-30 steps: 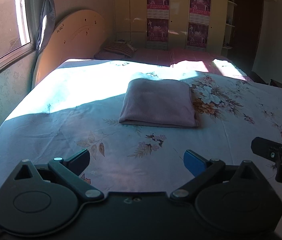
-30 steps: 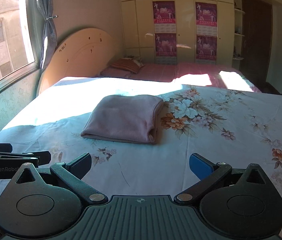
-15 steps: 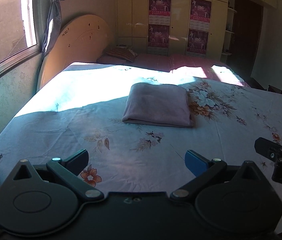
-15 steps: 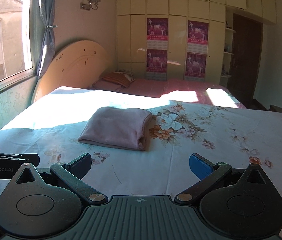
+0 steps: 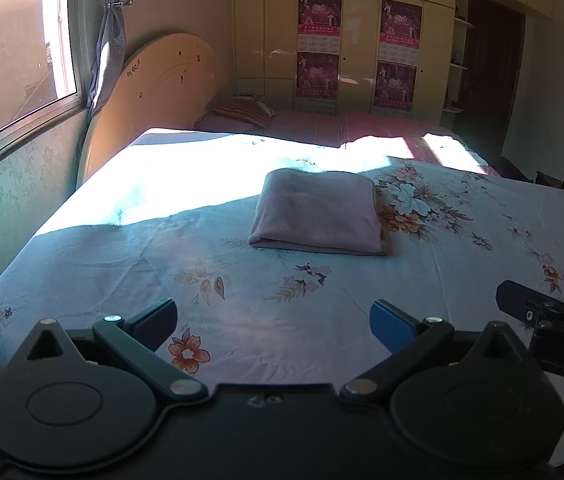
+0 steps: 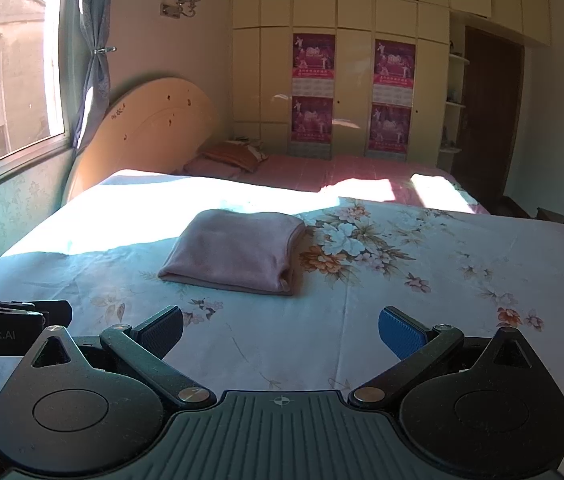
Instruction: Fold small clothes
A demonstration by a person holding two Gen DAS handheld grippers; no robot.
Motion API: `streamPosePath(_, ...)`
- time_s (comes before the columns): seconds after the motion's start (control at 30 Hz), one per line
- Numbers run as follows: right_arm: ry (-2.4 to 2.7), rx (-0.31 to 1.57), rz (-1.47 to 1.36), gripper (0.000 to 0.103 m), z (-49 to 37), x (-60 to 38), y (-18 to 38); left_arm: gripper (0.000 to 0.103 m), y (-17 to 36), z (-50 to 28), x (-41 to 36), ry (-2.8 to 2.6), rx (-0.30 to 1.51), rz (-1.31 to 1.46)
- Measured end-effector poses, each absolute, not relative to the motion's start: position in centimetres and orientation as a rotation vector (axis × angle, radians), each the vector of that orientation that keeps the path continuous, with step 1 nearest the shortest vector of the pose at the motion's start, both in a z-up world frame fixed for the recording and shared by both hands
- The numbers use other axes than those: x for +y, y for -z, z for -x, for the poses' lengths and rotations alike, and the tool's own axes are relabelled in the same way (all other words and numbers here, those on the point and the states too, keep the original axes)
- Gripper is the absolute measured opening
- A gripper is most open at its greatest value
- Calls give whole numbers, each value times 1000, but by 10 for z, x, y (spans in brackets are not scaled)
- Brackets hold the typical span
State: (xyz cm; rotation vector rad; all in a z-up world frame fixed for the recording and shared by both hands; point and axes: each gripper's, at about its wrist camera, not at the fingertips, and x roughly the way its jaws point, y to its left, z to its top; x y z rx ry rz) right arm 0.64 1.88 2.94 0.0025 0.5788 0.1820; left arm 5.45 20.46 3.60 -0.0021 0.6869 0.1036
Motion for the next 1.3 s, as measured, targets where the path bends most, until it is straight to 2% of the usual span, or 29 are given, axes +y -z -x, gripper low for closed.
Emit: streamPosePath(1.3, -189, 588, -10, 103, -16, 15, -26, 102, -46, -57, 202, -101, 678, -15)
